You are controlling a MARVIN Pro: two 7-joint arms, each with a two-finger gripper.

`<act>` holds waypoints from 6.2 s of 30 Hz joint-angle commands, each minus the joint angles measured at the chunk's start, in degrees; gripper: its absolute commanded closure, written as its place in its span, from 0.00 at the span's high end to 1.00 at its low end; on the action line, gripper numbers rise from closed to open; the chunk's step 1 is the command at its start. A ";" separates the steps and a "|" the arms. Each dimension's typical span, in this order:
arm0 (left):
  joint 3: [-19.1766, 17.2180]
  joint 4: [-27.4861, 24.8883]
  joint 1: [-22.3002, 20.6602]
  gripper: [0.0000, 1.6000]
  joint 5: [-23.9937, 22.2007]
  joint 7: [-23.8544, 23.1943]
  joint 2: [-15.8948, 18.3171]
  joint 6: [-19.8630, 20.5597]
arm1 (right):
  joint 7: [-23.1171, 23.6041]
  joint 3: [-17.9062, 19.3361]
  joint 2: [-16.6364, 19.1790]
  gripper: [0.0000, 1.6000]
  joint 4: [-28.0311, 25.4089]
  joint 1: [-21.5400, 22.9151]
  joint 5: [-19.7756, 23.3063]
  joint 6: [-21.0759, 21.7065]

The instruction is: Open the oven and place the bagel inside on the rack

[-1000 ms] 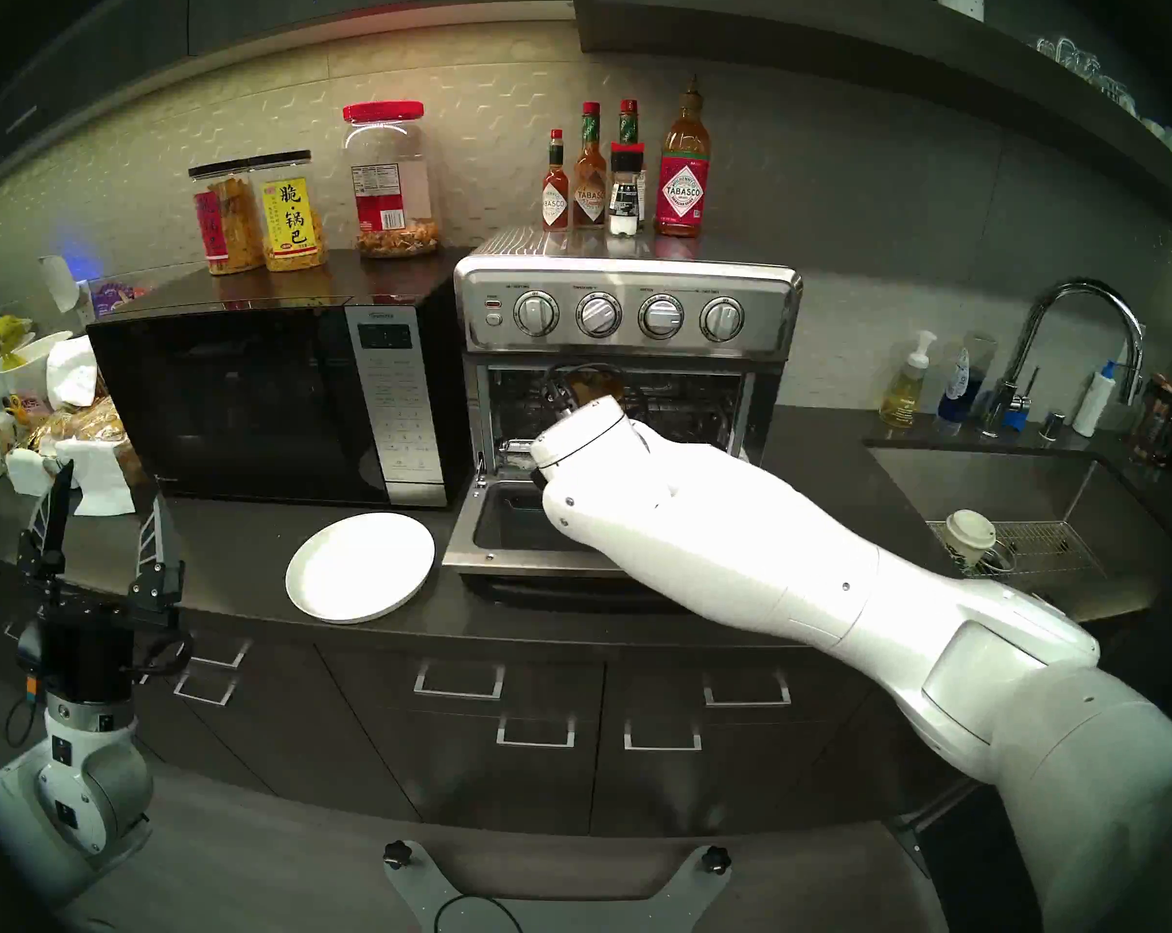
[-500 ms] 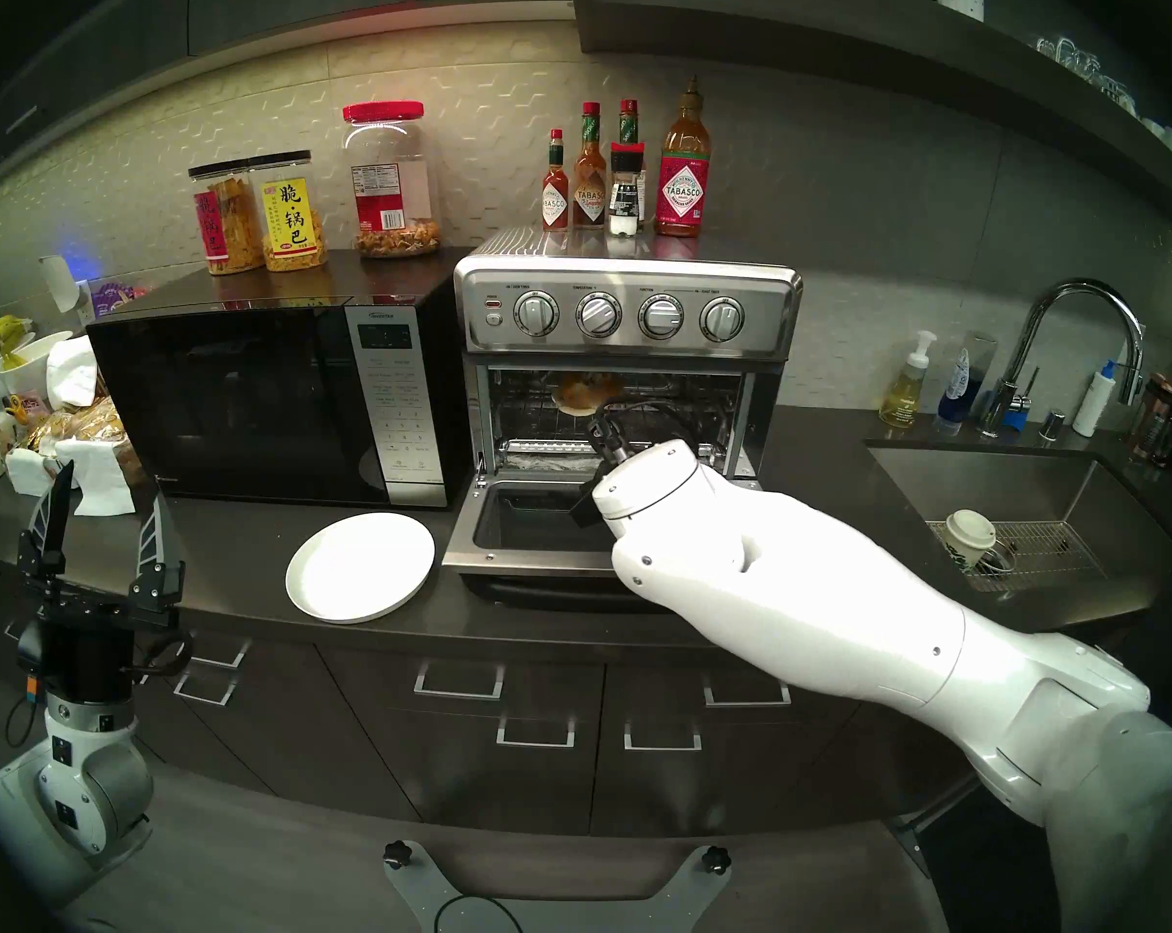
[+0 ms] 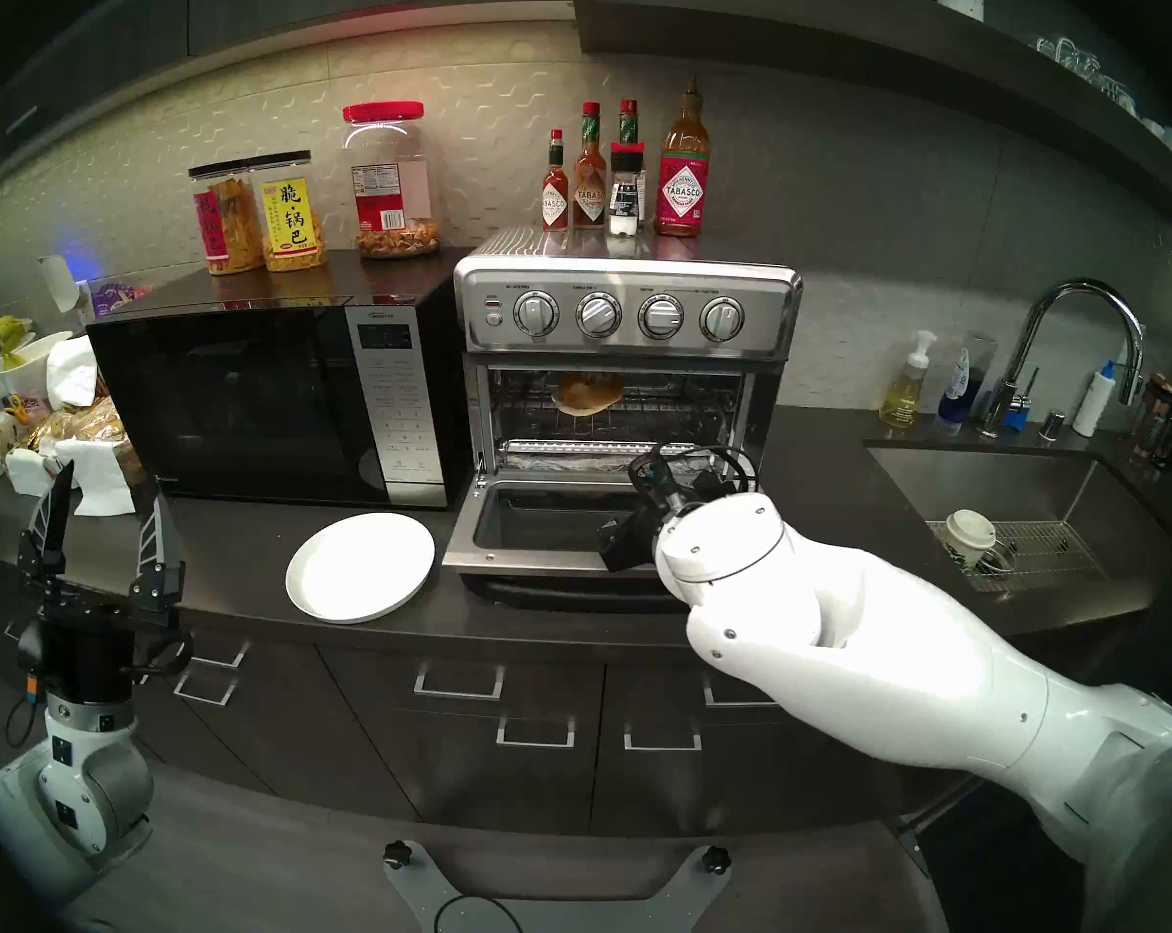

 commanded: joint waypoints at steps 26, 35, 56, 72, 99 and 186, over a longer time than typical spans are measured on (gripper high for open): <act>-0.23 -0.42 -0.27 1.00 0.04 0.06 0.02 -0.10 | 18.78 10.02 22.60 1.00 -2.90 -20.23 0.18 -23.29; -0.18 -0.36 -0.31 1.00 0.04 0.05 0.03 -0.10 | 21.56 6.81 27.58 1.00 -7.74 -25.34 -2.34 -29.96; -0.14 -0.34 -0.39 1.00 0.04 0.05 0.02 -0.10 | 20.13 3.27 31.57 0.97 -6.37 -31.85 -13.61 -47.33; -0.04 -0.24 -0.49 1.00 0.04 0.04 0.03 -0.09 | 17.67 -0.57 32.60 1.00 -6.27 -36.99 -21.61 -61.36; -0.28 -0.52 -0.32 1.00 0.08 0.07 -0.08 -0.10 | 4.86 -3.48 33.09 0.00 1.99 -44.45 -45.53 -84.11; -0.69 -0.82 0.27 1.00 -0.05 0.11 0.04 0.00 | 14.03 -3.75 11.65 0.00 11.09 -32.93 -40.64 -72.63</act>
